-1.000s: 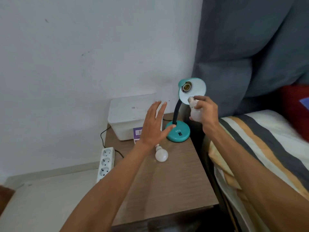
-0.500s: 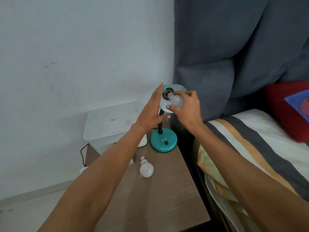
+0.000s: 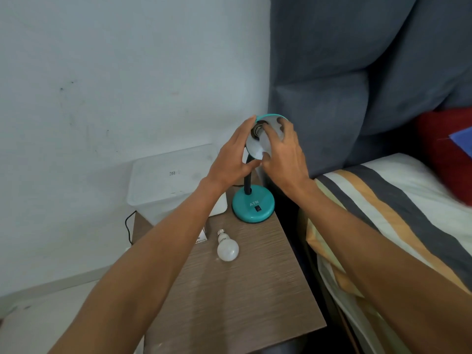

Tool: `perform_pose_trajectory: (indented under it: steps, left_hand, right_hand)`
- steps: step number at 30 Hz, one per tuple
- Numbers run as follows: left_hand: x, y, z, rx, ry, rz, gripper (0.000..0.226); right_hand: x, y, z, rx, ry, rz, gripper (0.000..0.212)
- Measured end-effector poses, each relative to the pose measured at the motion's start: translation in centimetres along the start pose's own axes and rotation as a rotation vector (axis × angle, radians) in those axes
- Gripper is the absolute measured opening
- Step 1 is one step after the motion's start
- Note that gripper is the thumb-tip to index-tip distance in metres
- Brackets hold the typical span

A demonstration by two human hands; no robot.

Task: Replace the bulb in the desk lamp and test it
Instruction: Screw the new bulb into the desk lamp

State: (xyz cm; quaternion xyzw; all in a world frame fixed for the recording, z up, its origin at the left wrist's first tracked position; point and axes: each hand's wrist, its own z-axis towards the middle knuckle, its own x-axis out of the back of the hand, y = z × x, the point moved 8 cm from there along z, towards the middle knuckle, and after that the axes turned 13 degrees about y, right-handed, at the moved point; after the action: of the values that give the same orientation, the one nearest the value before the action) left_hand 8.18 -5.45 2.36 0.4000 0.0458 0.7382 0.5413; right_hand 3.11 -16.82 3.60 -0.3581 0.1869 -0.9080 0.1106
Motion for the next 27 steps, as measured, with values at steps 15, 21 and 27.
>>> perform_pose_trajectory:
  steps: [15,21,27]
  left_hand:
    - [-0.2,0.3,-0.1,0.015,0.015,-0.002,0.093]
    - [-0.2,0.0,-0.1,0.012,0.024,-0.008,0.091]
    - [-0.2,-0.2,-0.2,0.027,0.022,-0.021,0.093]
  right_hand:
    - [0.5,0.8,-0.3,-0.143,-0.026,-0.036,0.060]
    - [1.1,0.1,0.0,-0.166,0.008,-0.007,0.055]
    - [0.5,0.3,-0.4,-0.123,-0.064,-0.033,0.062]
